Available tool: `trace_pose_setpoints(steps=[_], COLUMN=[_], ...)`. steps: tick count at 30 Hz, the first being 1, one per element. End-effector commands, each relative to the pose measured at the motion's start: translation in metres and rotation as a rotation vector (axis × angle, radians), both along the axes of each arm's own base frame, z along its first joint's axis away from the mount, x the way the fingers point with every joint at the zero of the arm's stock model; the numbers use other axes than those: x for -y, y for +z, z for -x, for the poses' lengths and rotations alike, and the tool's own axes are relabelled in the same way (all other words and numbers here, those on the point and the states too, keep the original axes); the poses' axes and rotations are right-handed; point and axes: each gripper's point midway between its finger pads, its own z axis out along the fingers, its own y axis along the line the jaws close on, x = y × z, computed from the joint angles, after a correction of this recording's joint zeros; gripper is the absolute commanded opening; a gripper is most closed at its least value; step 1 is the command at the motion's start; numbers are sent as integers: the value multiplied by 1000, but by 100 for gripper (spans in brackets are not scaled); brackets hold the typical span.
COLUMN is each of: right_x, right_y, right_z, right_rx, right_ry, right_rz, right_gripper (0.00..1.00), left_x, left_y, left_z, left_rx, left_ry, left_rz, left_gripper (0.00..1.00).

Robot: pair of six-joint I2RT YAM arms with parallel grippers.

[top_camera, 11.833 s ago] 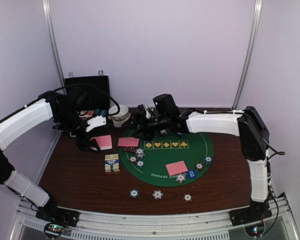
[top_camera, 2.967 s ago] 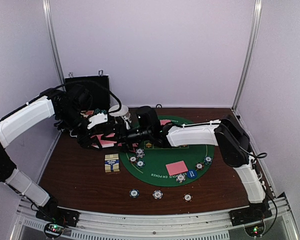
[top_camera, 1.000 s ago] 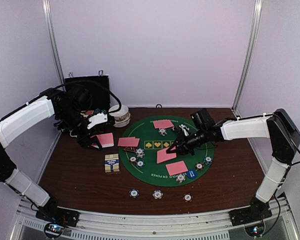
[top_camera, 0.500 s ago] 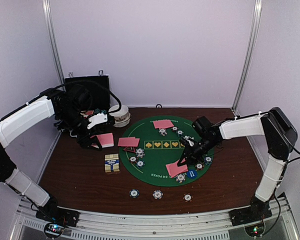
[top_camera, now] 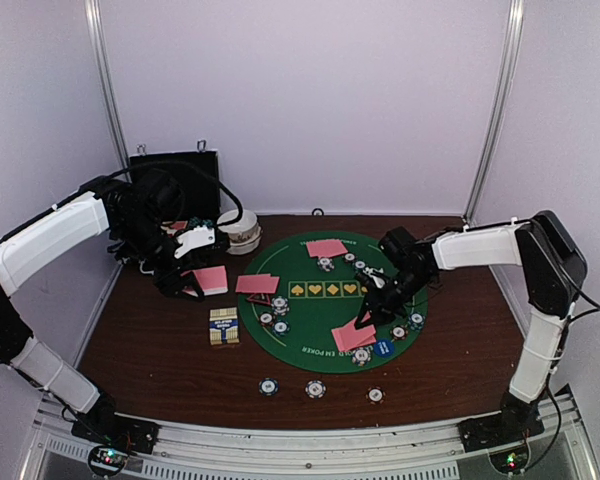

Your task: Distribute texas hold em gaming equipment

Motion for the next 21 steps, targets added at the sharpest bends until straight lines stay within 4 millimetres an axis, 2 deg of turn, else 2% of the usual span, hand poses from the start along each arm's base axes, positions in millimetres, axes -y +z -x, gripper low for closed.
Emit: trace_pose_setpoints(steps=[1,8,10,14,17,21], right_x=[8,25,31,37,32,9], right_y=[-7,-1,6,26,37,38], right_z=[-3,-9,-15,-28,-37,-44], right_rx=[7,67,106,186,233,266], right_ry=[24,43,45,33,27,49], right_rz=[63,176,221,260,256,238], right_gripper=[9,33,40,45,48,48], left_x=[4,4,4,4,4,5], left_y=[20,20,21,21,21,22], left_z=[-1,-1,-1,-1,-1,-1], left_rx=[51,50,51,50,52,52], left_ry=[-12,-14,-14,-14,-13,-13], left_rz=[45,46,47,46,46,49], left_gripper=[0,0,0,0,0,0])
